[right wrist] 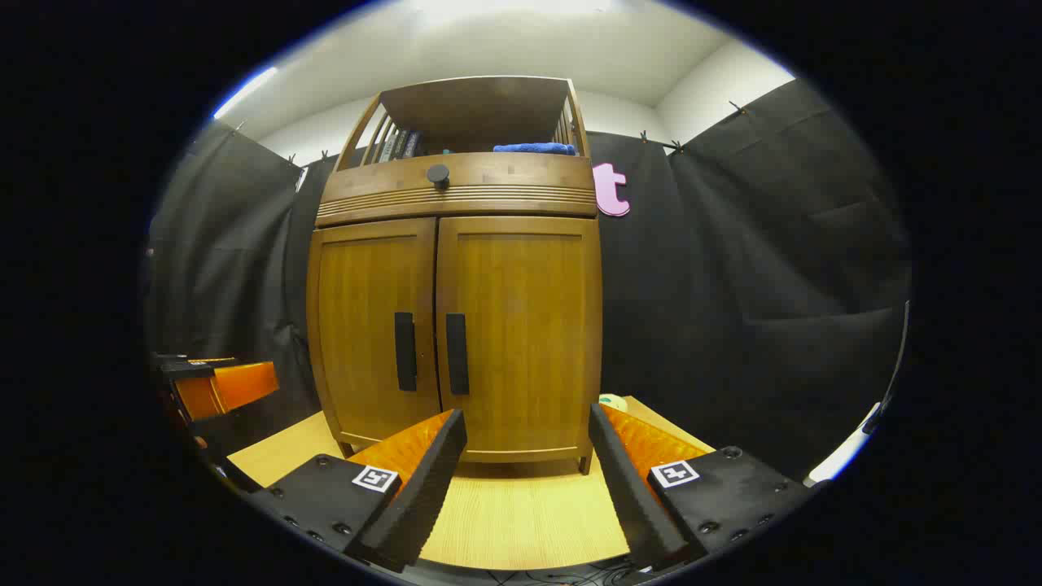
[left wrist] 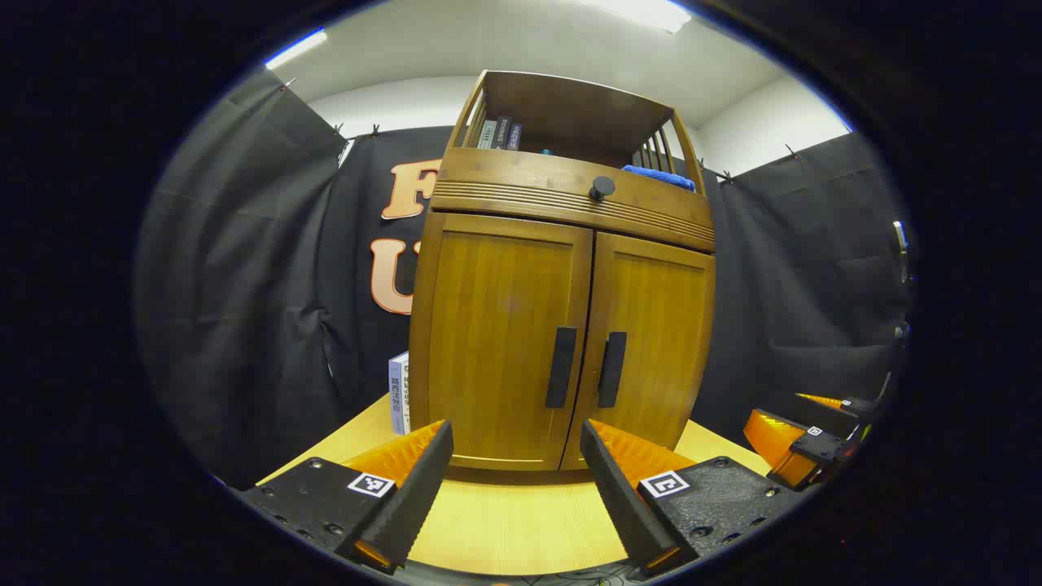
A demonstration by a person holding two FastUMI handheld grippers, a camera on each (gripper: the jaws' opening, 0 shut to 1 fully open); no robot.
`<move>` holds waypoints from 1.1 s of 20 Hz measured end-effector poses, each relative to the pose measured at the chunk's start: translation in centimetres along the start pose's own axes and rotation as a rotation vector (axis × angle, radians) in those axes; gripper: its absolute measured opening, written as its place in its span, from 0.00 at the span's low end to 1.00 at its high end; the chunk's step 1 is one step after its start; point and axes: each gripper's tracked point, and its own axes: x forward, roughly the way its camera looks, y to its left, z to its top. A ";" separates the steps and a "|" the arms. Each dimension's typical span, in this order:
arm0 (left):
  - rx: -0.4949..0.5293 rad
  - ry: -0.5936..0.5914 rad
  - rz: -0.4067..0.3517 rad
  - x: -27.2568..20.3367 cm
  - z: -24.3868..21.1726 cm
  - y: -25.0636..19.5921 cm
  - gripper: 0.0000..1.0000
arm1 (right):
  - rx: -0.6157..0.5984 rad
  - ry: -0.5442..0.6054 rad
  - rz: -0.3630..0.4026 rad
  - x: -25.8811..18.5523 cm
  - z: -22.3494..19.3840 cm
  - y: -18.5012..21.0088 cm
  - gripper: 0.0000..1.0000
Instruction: Open the right door of the double-door shoe cabinet with the right hand, and open the left door with the left hand.
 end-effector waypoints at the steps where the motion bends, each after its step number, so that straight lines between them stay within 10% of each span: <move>1: 0.002 0.003 -0.005 0.2 0.3 -0.2 0.92 | 0.001 -0.003 -0.002 -0.1 0.1 0.0 0.98; 22: -0.023 0.023 0.039 0.7 2.2 1.2 0.92 | 0.000 0.031 0.004 0.1 2.6 1.0 0.94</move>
